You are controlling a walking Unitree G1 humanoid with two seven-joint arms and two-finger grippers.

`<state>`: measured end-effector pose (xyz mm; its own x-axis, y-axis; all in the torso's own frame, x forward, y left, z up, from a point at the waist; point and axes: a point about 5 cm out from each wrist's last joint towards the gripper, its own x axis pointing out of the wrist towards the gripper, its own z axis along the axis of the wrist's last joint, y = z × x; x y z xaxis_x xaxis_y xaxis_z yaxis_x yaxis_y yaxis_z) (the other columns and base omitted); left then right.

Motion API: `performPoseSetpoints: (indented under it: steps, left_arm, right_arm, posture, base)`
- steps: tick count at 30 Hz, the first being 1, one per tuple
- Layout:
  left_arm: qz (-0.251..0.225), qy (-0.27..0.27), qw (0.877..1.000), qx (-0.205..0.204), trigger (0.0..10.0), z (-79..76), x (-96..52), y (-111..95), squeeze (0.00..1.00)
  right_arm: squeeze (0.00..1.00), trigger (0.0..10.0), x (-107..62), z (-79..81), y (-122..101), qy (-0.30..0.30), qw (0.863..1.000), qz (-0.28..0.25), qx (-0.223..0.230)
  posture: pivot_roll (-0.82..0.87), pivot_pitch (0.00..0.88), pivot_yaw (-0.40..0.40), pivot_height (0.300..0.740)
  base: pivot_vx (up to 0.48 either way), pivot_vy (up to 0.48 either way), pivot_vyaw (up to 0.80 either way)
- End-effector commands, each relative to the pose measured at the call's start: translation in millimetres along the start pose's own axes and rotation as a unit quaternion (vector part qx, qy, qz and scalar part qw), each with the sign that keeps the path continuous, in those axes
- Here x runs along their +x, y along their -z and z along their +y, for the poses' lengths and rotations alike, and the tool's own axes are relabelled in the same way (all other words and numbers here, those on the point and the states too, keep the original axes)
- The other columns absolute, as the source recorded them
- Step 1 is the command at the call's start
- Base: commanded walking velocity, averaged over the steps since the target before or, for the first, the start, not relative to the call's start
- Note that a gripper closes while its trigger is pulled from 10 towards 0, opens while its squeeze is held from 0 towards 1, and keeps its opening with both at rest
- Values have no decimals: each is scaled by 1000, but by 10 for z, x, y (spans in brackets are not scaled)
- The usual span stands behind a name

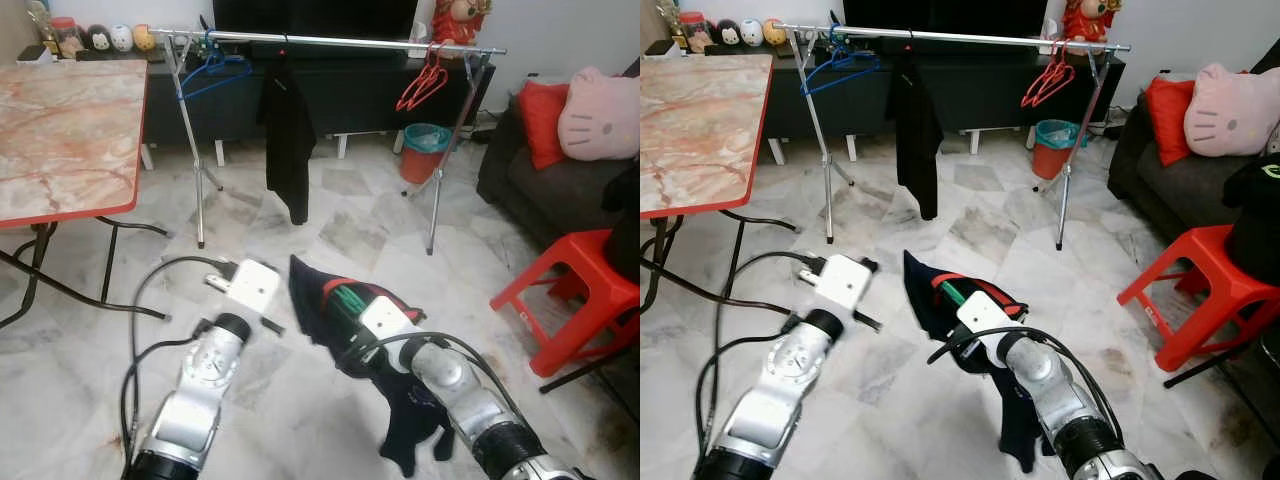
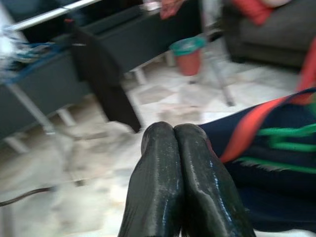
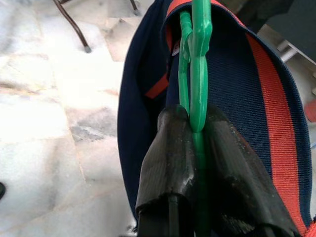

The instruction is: Hang hanger

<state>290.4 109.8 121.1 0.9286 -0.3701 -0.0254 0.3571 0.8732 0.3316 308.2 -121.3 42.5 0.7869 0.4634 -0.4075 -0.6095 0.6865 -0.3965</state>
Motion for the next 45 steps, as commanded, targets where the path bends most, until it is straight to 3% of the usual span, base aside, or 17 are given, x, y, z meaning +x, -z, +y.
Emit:
performPoseSetpoints:
  steps: [1,2,3,8,10,12,19,21,22,26,29,32,37,41,45]
  left_arm:
    - [-17,13,1000,-9,10000,-16,-7,-70,0]
    - [-11,13,1000,-17,10000,-16,-10,-51,451]
    - [-6,5,1000,-27,10000,2,-15,-25,1000]
    - [15,-22,999,-23,10000,74,-32,77,1000]
    - [28,-59,998,-21,10000,162,-42,124,1000]
    - [37,-85,995,-23,10000,228,-49,150,1000]
    - [49,-110,992,-26,10000,257,-31,170,1000]
    - [47,-107,993,-29,10000,238,-16,161,1000]
    - [47,-89,995,-29,10000,187,-7,159,1000]
    - [44,-70,996,-30,10000,122,-12,159,1000]
    - [46,-67,996,-35,10000,99,-20,168,1000]
    - [49,-68,996,-32,10000,99,-28,179,1000]
    - [74,-92,993,-13,10000,161,-50,252,1000]
    - [96,-117,988,-6,10000,260,-107,347,1000]
    - [94,-112,989,-4,10000,277,-125,358,1000]
  right_arm:
    - [0,10000,9,-41,-93,2,1000,-24,-6]
    - [0,10000,9,-75,-108,17,999,-32,17]
    - [0,10000,9,-125,-126,31,998,-38,41]
    - [0,10000,15,-257,-186,67,990,-59,108]
    - [0,10000,24,-323,-259,84,974,-87,193]
    - [0,10000,35,-343,-317,85,959,-110,247]
    - [0,10000,77,-190,-382,16,947,-125,295]
    - [0,10000,79,-117,-384,-27,947,-122,297]
    - [0,10000,59,-57,-371,-68,953,-117,273]
    - [0,10000,22,-79,-331,-89,960,-112,241]
    - [0,10000,-23,-165,-299,-110,963,-107,219]
    - [0,10000,-81,-375,-275,-127,971,-94,182]
    - [0,10000,-134,-511,-289,-163,973,-90,137]
    - [0,10000,-131,-659,-422,-149,966,-135,162]
    - [0,10000,-119,-601,-559,-193,940,-195,203]
  posture:
    - [168,0,-79,740]
    - [167,0,-79,740]
    - [166,0,-78,740]
    - [163,0,-79,740]
    - [164,0,-82,740]
    - [164,0,-83,740]
    - [166,0,-86,740]
    - [168,0,-89,740]
    - [168,0,-90,740]
    - [169,0,-92,740]
    - [167,0,-94,740]
    - [168,0,-99,740]
    - [173,0,-103,740]
    - [176,0,-108,740]
    - [187,0,-115,740]
  base:
    - [0,0,0]
    - [0,0,0]
    - [0,0,0]
    - [0,0,0]
    - [0,0,0]
    - [0,0,0]
    - [0,0,0]
    - [0,0,0]
    - [0,0,0]
    - [0,0,0]
    - [0,0,0]
    - [0,0,0]
    - [0,0,0]
    - [0,0,0]
    - [0,0,0]
